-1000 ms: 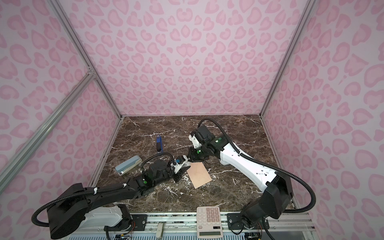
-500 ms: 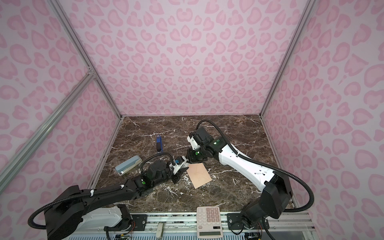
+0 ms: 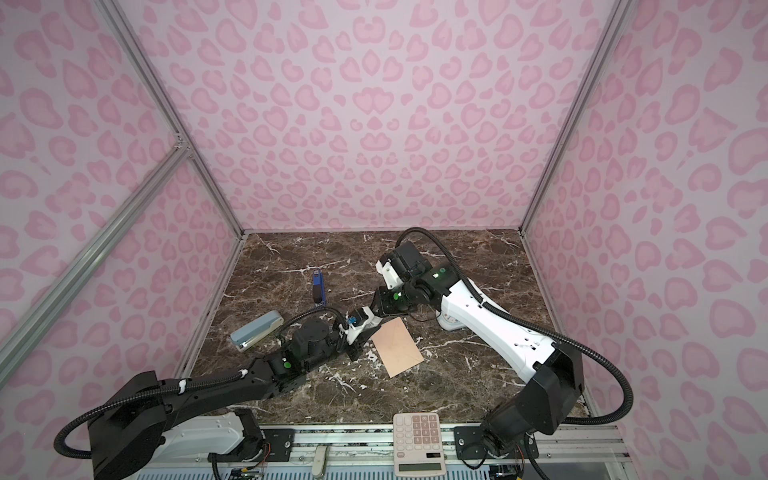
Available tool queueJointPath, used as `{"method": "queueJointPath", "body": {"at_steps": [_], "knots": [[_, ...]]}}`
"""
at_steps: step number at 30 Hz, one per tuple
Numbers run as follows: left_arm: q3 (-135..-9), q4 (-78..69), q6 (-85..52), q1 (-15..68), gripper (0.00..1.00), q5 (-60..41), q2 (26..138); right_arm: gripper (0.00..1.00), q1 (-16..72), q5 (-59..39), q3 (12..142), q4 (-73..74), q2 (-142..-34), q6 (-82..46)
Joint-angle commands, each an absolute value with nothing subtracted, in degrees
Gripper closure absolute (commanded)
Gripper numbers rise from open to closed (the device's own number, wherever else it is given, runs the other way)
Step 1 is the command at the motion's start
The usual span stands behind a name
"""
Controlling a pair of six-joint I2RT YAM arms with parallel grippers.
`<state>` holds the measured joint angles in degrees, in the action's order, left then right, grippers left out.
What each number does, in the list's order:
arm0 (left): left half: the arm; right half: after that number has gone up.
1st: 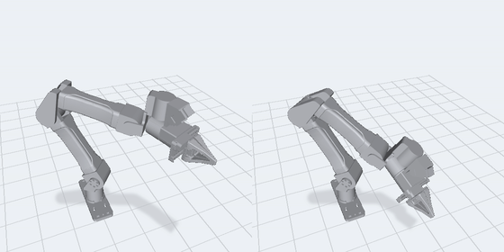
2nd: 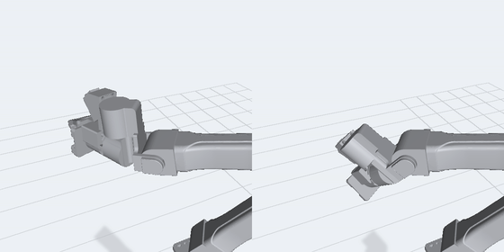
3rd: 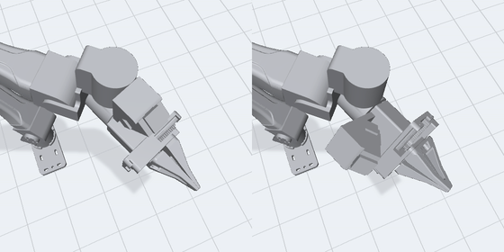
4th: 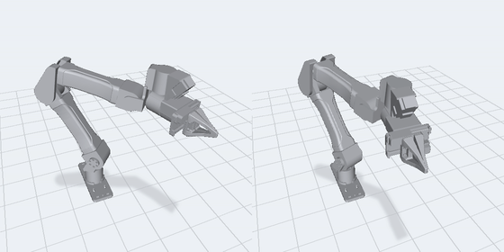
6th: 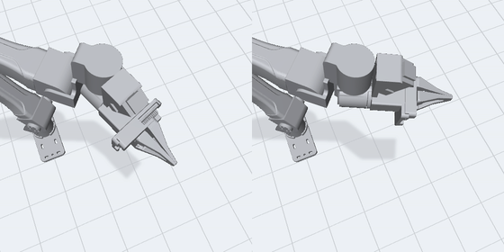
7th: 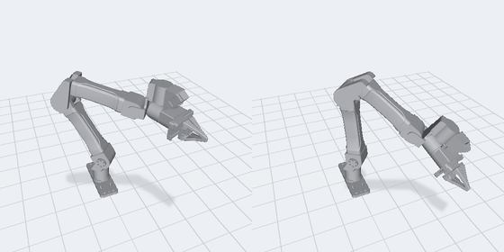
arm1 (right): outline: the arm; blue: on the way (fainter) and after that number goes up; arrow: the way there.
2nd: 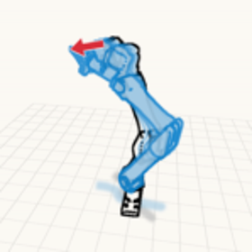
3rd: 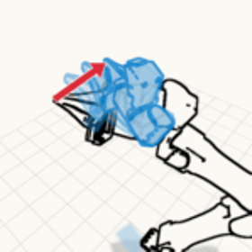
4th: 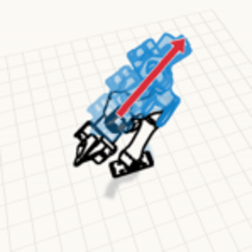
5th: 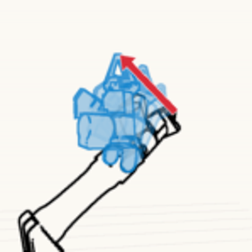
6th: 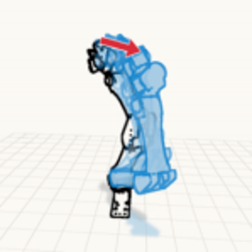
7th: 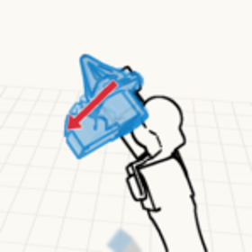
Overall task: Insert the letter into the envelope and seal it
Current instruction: 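Press the cap down onto the glue stick, then open the right gripper, then raise the right gripper away while the left gripper tilts the capped glue stick down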
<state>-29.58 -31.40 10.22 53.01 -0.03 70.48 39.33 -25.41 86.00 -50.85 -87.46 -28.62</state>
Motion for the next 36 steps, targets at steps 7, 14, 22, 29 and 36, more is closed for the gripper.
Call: {"method": "queueJointPath", "body": {"at_steps": [7, 14, 22, 29, 36], "knots": [[-29.91, -33.69, 11.27, 53.0, 0.96, 1.3, 69.46, 0.59, 34.8, -22.67, 93.27, -55.68, -85.22, -25.88], [-28.77, -31.82, 9.98, 53.04, 0.96, 2.5, 66.49, 0.59, 32.34, -20.84, 86.73, -46.31, -78.41, -26.13], [-27.39, -23.68, 1.99, 52.91, 0.96, 6.02, 61.65, 0.58, 38.2, -17.62, 59.53, -14.95, -65.39, -21.44], [-32.21, -1.9, -10.75, 52.91, 0.96, 10.07, 60.03, 0.52, 47.93, -11.34, 42.22, 6.76, -60.18, -8.56], [-36.59, 15.01, -22.96, 52.74, 0.96, 11.57, 59.9, 0.5, 50.62, -8.56, 33.54, 18.0, -60.63, -5.34]]}}
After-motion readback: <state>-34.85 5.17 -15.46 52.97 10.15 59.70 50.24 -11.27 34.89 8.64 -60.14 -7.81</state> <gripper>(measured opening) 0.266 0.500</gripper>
